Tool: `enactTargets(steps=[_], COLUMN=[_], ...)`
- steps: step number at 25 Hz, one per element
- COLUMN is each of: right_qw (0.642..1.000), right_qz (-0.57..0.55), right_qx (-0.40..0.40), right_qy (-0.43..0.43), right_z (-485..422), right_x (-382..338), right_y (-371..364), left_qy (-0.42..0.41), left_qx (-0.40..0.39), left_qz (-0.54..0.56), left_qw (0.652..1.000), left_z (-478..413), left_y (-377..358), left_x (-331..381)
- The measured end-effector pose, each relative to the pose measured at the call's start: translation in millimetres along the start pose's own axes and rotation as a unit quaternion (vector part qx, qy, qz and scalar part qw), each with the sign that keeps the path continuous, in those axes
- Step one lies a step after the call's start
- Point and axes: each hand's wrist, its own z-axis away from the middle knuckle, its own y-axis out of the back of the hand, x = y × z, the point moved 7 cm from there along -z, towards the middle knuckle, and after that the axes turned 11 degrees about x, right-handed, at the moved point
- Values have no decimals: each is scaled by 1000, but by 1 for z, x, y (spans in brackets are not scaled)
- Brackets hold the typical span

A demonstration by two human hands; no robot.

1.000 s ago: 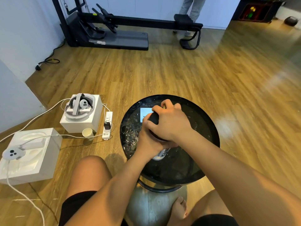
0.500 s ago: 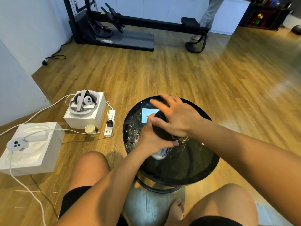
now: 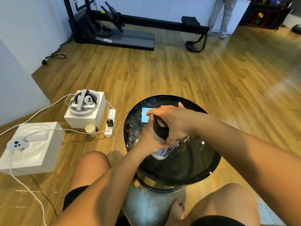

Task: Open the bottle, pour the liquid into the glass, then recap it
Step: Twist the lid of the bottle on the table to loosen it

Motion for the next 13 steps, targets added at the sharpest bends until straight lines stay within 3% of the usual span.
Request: enactTargets(steps=[2, 3, 6, 8, 11, 13], right_qw=[997, 994, 974, 983, 998, 991], right_qz=[-40, -10, 112, 89, -18, -104], right_qx=[68, 99, 69, 45, 57, 75], right_qy=[-6, -48, -187, -154, 0, 49], right_z=[-3, -4, -4, -7, -7, -2], right_x=[4, 11, 28, 19, -10, -25], right_y=[11, 15, 9, 7, 6, 9], left_qy=[12, 13, 1, -1, 2, 15], left_qx=[-3, -4, -8, -12, -11, -12], left_qz=[13, 14, -1, -3, -11, -16], left_qw=[1000, 1000, 1000, 1000, 1000, 1000], left_z=[1, 0, -1, 0, 0, 0], left_y=[-1, -1, 0, 2, 0, -3], left_x=[1, 1, -1, 0, 0, -3])
